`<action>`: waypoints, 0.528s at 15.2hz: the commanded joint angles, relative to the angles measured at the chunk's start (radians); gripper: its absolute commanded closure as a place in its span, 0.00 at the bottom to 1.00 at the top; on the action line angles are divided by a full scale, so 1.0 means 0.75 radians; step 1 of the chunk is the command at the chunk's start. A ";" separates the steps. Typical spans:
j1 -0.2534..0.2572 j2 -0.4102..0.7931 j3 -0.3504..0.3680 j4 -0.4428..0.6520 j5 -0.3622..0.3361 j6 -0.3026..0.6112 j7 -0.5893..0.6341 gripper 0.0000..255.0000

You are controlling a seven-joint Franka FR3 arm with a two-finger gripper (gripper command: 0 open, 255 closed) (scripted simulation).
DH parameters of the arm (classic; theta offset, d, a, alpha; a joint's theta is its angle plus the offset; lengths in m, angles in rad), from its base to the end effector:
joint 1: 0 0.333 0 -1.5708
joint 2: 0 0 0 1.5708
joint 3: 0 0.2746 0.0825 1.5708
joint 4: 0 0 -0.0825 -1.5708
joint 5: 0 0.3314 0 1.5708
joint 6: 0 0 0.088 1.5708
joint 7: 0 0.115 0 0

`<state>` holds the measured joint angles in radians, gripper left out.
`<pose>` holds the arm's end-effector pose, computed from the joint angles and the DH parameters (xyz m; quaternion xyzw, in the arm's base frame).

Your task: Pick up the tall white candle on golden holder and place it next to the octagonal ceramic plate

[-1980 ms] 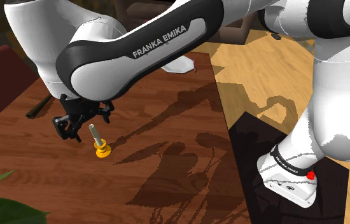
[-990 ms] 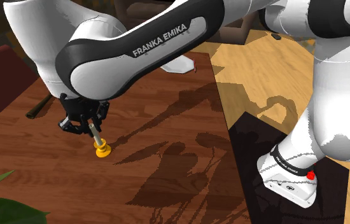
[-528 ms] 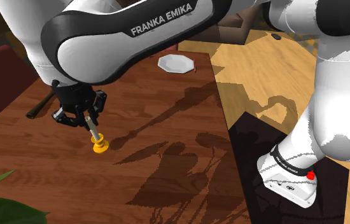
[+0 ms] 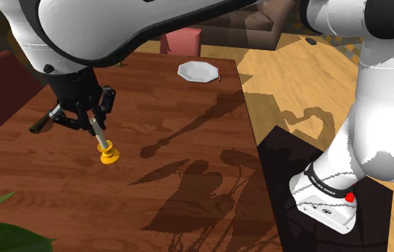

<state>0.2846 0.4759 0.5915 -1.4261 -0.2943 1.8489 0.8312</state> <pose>0.4566 0.4172 0.4280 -0.9993 -0.0333 -0.0189 0.0017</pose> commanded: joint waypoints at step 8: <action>0.026 0.000 0.006 0.164 0.007 -0.160 -0.017 1.00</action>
<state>0.3022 0.4783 0.5950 -1.3125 -0.2901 1.7408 0.8190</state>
